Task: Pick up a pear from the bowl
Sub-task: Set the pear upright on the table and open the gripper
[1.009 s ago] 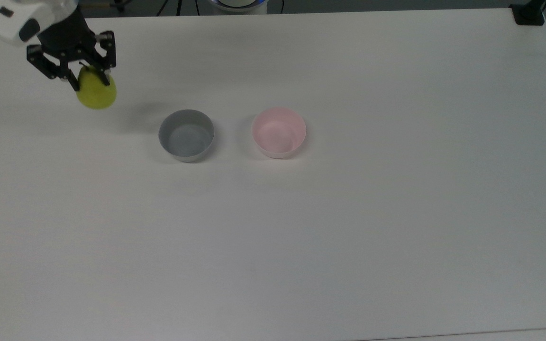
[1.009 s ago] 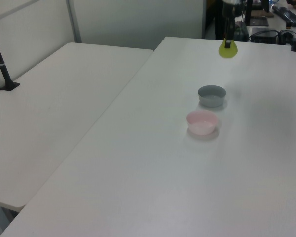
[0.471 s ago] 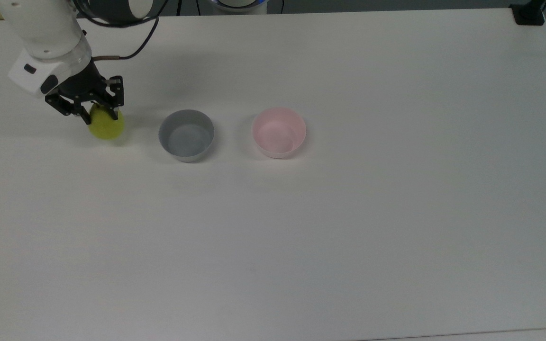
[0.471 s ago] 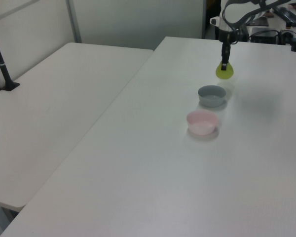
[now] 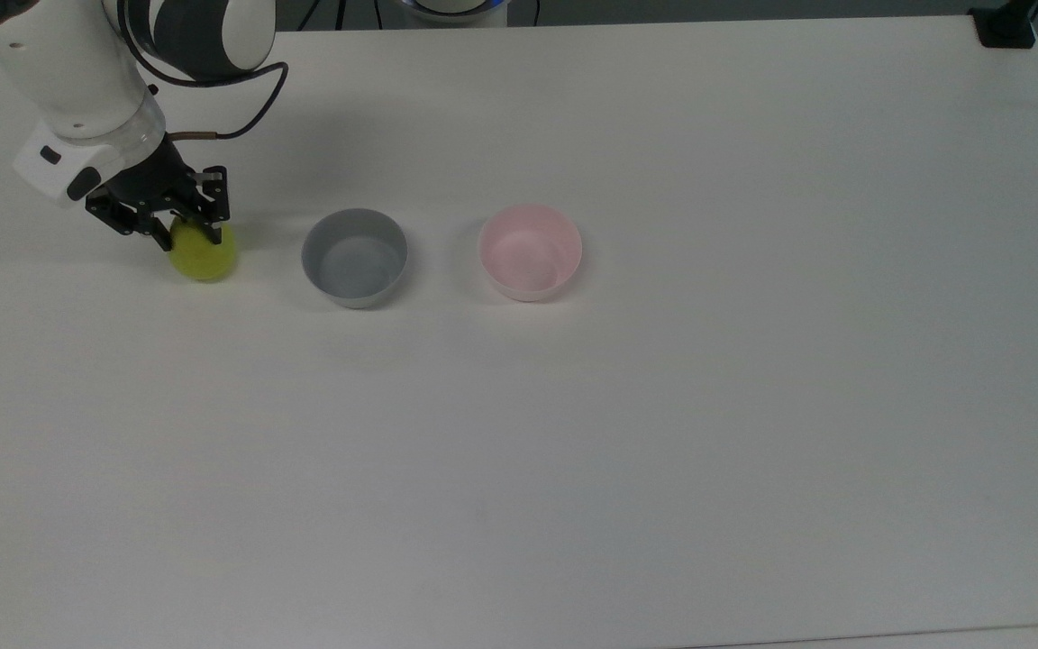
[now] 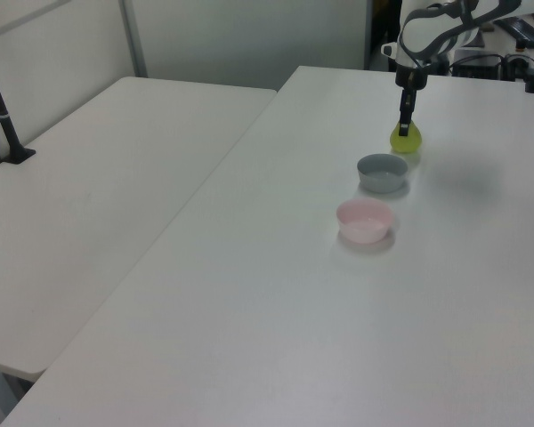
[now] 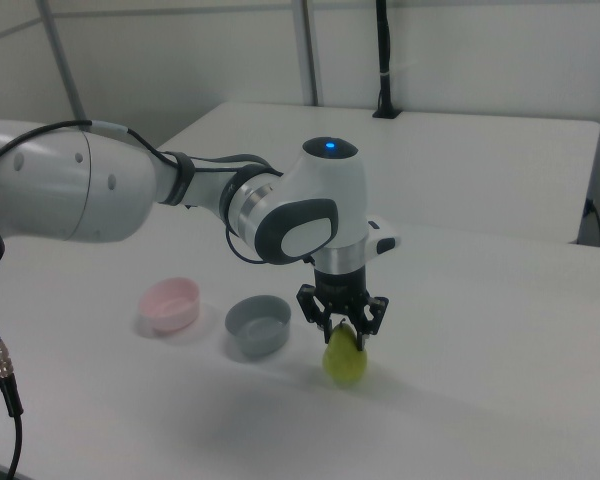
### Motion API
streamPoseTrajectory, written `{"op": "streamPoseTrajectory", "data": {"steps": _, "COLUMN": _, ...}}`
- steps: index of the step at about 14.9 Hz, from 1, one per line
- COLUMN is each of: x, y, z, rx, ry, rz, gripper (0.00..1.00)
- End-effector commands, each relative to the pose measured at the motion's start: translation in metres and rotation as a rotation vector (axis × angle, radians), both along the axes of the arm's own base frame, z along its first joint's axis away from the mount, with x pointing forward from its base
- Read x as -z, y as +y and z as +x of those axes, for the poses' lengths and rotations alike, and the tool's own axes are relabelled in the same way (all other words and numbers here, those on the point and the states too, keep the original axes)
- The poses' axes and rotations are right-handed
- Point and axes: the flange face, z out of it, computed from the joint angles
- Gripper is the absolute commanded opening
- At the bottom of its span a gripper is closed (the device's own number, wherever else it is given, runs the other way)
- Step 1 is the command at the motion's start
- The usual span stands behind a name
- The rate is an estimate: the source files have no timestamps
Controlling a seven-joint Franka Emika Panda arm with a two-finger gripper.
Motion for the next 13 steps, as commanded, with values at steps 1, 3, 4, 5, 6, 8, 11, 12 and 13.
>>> {"op": "streamPoseTrajectory", "data": {"steps": 1, "x": 0.0, "y": -0.002, "z": -0.002, "rx": 0.021, "ry": -0.027, "rz": 0.03, "gripper": 0.72}}
{"op": "streamPoseTrajectory", "data": {"steps": 3, "x": -0.007, "y": -0.002, "z": -0.003, "rx": 0.017, "ry": -0.03, "rz": 0.023, "gripper": 1.0}}
{"op": "streamPoseTrajectory", "data": {"steps": 4, "x": -0.017, "y": -0.001, "z": -0.003, "rx": 0.016, "ry": -0.043, "rz": 0.02, "gripper": 1.0}}
{"op": "streamPoseTrajectory", "data": {"steps": 5, "x": -0.026, "y": -0.001, "z": -0.003, "rx": 0.021, "ry": -0.056, "rz": 0.02, "gripper": 1.0}}
{"op": "streamPoseTrajectory", "data": {"steps": 6, "x": -0.035, "y": 0.002, "z": -0.004, "rx": 0.041, "ry": -0.067, "rz": 0.019, "gripper": 1.0}}
{"op": "streamPoseTrajectory", "data": {"steps": 8, "x": -0.056, "y": 0.005, "z": -0.006, "rx": 0.135, "ry": -0.083, "rz": 0.018, "gripper": 1.0}}
{"op": "streamPoseTrajectory", "data": {"steps": 11, "x": -0.091, "y": 0.024, "z": -0.011, "rx": 0.192, "ry": -0.061, "rz": -0.03, "gripper": 1.0}}
{"op": "streamPoseTrajectory", "data": {"steps": 12, "x": -0.105, "y": 0.028, "z": -0.013, "rx": 0.253, "ry": -0.057, "rz": -0.044, "gripper": 1.0}}
{"op": "streamPoseTrajectory", "data": {"steps": 13, "x": -0.118, "y": 0.034, "z": -0.013, "rx": 0.31, "ry": -0.052, "rz": -0.062, "gripper": 1.0}}
